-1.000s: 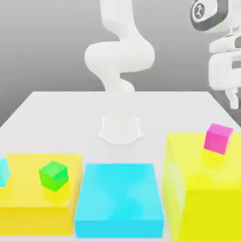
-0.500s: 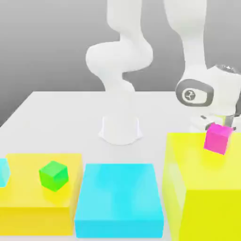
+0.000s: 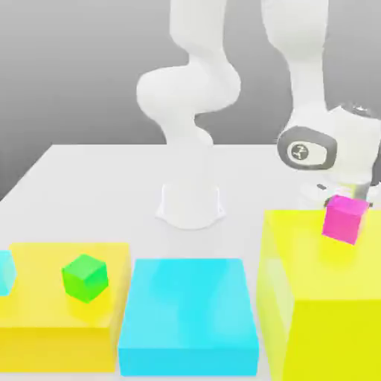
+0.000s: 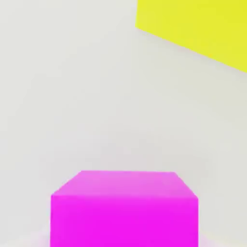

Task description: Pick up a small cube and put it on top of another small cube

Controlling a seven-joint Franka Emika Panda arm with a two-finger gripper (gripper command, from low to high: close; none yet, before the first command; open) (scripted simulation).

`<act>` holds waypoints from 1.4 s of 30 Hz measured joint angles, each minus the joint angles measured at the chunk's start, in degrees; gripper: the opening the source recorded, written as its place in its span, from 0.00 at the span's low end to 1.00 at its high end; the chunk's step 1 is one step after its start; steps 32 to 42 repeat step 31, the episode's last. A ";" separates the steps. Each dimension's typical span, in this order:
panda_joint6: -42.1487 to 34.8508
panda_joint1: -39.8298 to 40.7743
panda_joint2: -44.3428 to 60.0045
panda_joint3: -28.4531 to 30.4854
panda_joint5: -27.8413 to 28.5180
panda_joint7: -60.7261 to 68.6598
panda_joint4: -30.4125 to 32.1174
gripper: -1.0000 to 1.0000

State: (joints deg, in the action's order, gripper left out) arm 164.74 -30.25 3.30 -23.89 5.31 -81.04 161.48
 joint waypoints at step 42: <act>-38.97 6.73 -16.50 16.66 -7.76 41.17 -22.59 1.00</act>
